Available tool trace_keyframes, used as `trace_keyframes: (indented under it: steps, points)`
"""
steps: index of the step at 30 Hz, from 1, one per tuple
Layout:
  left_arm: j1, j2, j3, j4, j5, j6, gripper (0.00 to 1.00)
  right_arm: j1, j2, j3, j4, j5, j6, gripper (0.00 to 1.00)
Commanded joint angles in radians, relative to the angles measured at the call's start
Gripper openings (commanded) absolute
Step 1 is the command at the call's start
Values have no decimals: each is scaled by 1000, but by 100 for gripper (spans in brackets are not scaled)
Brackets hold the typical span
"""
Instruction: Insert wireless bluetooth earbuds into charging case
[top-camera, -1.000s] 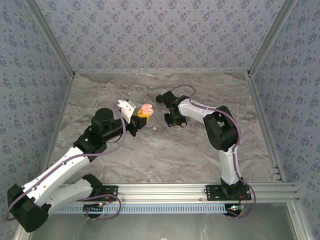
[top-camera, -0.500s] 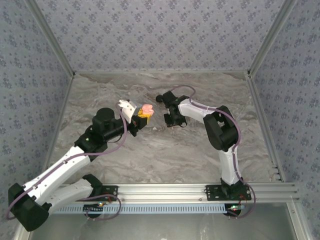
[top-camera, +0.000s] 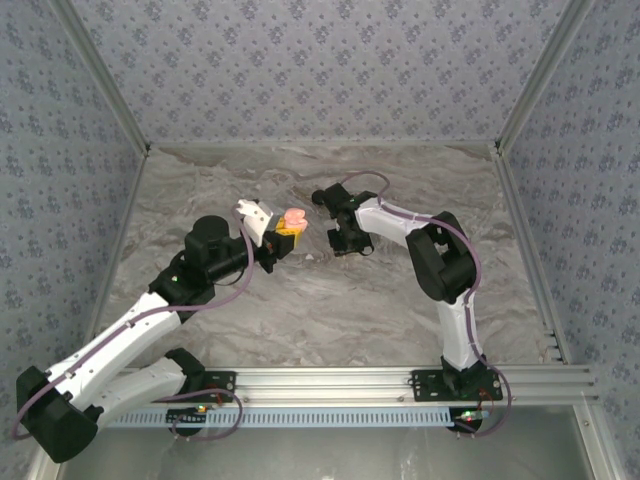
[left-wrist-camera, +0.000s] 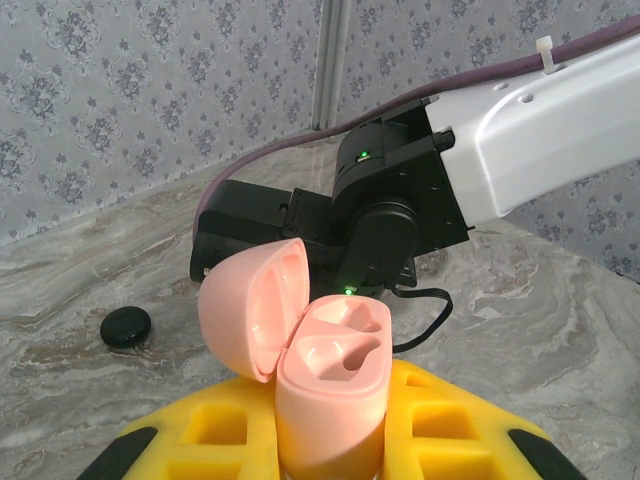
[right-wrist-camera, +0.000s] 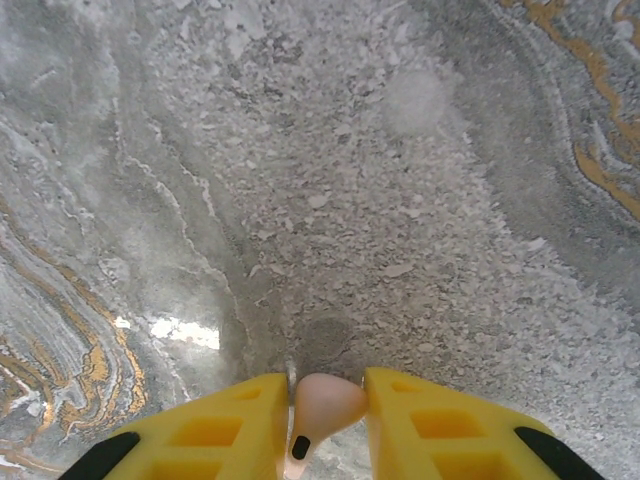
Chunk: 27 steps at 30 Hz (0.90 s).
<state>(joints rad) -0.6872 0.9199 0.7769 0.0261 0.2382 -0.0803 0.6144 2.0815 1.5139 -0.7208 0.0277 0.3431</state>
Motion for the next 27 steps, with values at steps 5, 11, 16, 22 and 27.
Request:
trace_keyframes:
  steps: [5, 11, 16, 22, 27]
  points:
    - [4, -5, 13, 26, -5, -13, 17, -1, 25, 26, -37, 4, 0, 30]
    - [4, -4, 13, 26, -6, -11, 17, -4, 53, 47, -37, -21, -1, 30]
    - [4, -4, 13, 24, -8, -10, 17, -3, 61, 45, -38, -24, 0, 24]
    - [4, 27, 8, 30, -10, -24, 17, -13, 25, 10, 4, -44, -6, 22]
    - [12, 89, 6, 39, -13, -51, 17, -49, -44, -63, 76, -104, -16, 21]
